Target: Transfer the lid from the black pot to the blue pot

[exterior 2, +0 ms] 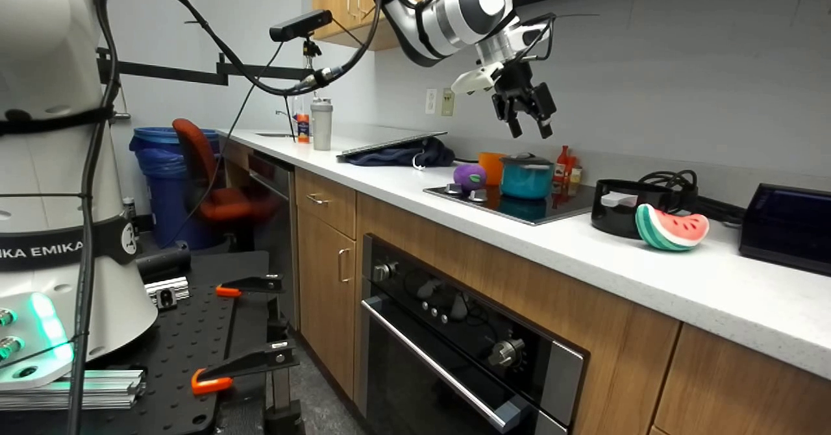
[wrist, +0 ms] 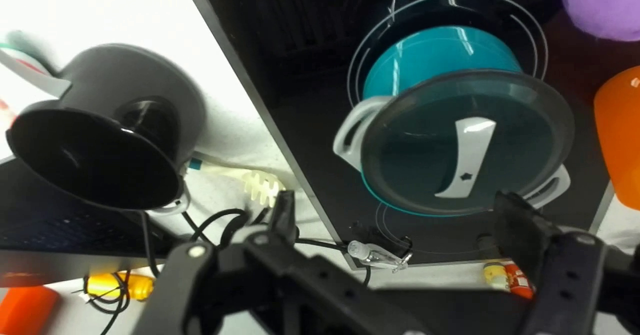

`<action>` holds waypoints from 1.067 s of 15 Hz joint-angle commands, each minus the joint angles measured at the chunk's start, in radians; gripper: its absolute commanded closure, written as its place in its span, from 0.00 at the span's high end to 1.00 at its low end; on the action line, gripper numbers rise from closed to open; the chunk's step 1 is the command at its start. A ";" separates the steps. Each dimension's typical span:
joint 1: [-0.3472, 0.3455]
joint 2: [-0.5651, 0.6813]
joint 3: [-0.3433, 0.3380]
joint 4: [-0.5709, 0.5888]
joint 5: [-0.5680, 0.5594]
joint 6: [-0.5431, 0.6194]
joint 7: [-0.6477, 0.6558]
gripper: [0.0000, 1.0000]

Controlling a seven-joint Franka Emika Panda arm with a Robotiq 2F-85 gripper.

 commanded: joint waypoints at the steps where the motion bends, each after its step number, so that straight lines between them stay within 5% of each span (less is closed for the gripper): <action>1: 0.019 -0.116 -0.038 -0.147 -0.111 0.048 0.125 1.00; 16: -0.003 -0.490 -0.010 -0.505 -0.208 -0.063 0.457 1.00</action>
